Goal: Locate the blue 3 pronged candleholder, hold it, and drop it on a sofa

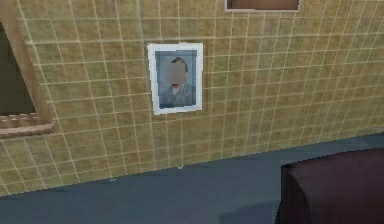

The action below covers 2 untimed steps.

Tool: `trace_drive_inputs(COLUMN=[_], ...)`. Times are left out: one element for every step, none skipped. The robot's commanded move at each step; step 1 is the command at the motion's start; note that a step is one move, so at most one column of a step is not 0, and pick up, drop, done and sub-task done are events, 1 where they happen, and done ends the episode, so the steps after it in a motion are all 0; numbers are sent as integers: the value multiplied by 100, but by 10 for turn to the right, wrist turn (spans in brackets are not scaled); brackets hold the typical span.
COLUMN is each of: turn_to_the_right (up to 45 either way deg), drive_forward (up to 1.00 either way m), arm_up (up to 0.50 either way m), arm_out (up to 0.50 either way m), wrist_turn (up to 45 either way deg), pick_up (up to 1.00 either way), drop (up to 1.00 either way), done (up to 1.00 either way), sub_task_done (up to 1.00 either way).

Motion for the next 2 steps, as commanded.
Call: trace_drive_inputs(turn_to_the_right=[0,0], drive_forward=[0,0], arm_up=[0,0], arm_out=[-8,0], wrist_turn=[0,0], pick_up=[0,0], drop=[0,0], done=[0,100], sub_task_done=[0,0])
